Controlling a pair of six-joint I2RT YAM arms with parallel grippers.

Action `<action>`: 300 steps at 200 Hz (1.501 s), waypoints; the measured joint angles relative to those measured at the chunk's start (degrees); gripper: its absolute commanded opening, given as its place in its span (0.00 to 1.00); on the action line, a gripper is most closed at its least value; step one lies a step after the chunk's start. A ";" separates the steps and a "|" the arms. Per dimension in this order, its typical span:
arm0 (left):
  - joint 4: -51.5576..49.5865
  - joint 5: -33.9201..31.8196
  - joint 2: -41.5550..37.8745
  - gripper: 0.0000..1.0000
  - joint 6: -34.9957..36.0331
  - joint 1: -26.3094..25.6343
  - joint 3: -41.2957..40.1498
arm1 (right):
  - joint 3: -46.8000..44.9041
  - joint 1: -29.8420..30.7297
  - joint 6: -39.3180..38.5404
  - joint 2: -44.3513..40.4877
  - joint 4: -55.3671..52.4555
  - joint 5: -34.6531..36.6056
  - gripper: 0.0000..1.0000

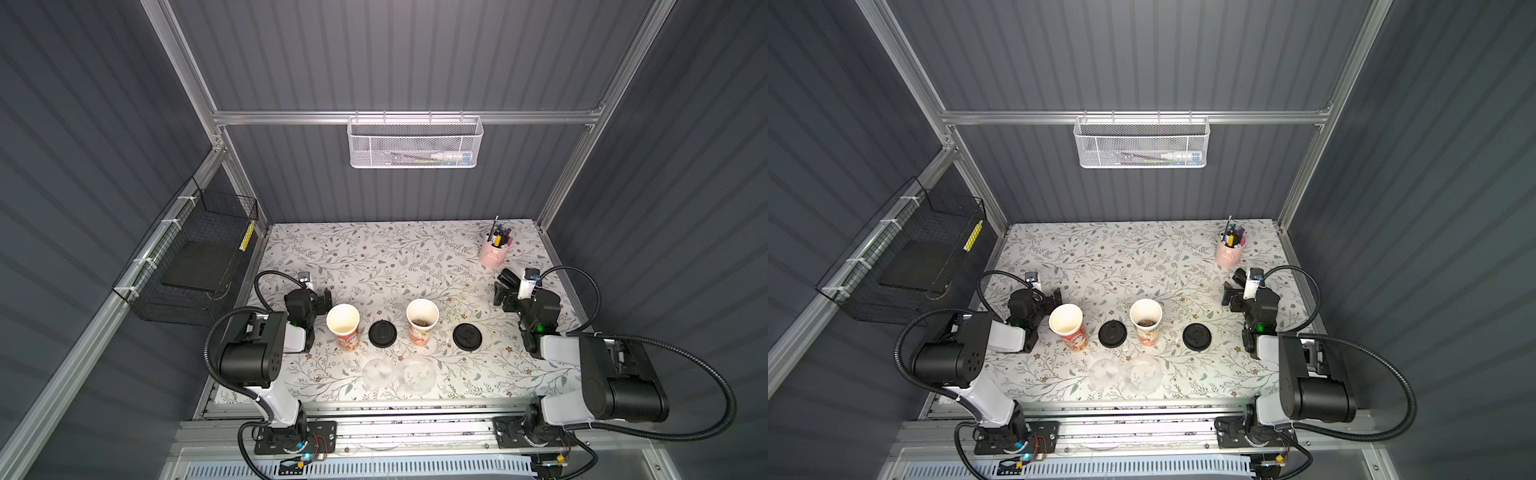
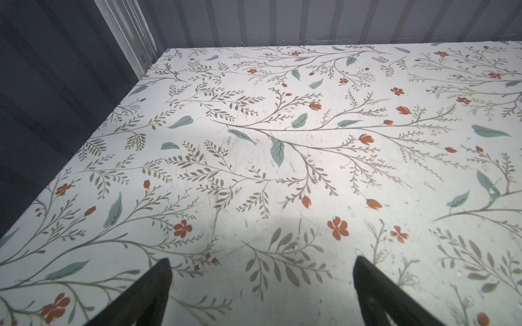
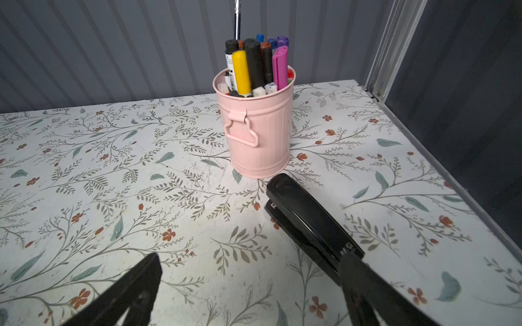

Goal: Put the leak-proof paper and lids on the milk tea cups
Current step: Pick up the leak-proof paper from the center of the board.

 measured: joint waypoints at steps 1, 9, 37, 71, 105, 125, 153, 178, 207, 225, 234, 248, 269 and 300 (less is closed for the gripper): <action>0.00 0.00 0.00 1.00 0.00 0.00 0.00 | 0.00 0.00 0.00 0.00 0.00 0.00 0.99; -0.02 0.00 0.00 1.00 0.00 0.00 0.02 | 0.00 0.00 0.00 0.00 0.02 0.02 0.99; -0.17 0.00 0.00 1.00 0.00 0.00 0.02 | 0.00 0.00 0.00 0.00 0.07 0.02 0.99; -0.17 0.02 0.00 1.00 0.00 0.00 0.02 | 0.00 0.00 0.00 0.00 0.15 0.02 0.99; -0.20 0.00 0.00 1.00 0.02 0.00 0.02 | 0.00 0.00 0.00 0.00 0.22 0.02 0.99; -0.17 0.00 0.00 1.00 0.00 0.00 0.02 | 0.00 0.00 0.00 0.00 0.22 0.02 0.99; -0.20 0.02 0.00 1.00 0.00 0.00 0.02 | 0.00 0.00 0.00 0.00 0.22 0.02 0.99; -0.20 0.02 0.00 1.00 0.00 0.00 0.02 | 0.00 0.00 0.00 0.00 0.22 0.02 0.99; -0.17 0.09 0.00 1.00 0.00 0.00 0.02 | 0.00 0.00 0.11 0.00 0.22 0.04 0.99; -0.20 0.28 0.00 1.00 0.00 0.00 0.02 | 0.00 -0.07 0.39 0.00 0.17 0.04 0.99; -0.20 0.39 0.00 1.00 0.00 0.00 0.02 | 0.00 -0.17 0.46 -0.02 0.22 0.07 0.99; -0.13 0.00 0.00 1.00 -0.02 0.00 0.02 | -0.59 -0.22 0.59 -1.09 -0.04 0.26 0.99; 0.63 -2.19 -1.68 1.00 -0.48 0.00 -1.57 | -1.57 -0.22 1.27 -8.68 -4.85 1.22 0.99; -6.71 -5.62 -14.49 1.00 -0.92 0.00 -4.02 | 0.33 -0.22 6.03 -25.27 -18.10 3.06 0.99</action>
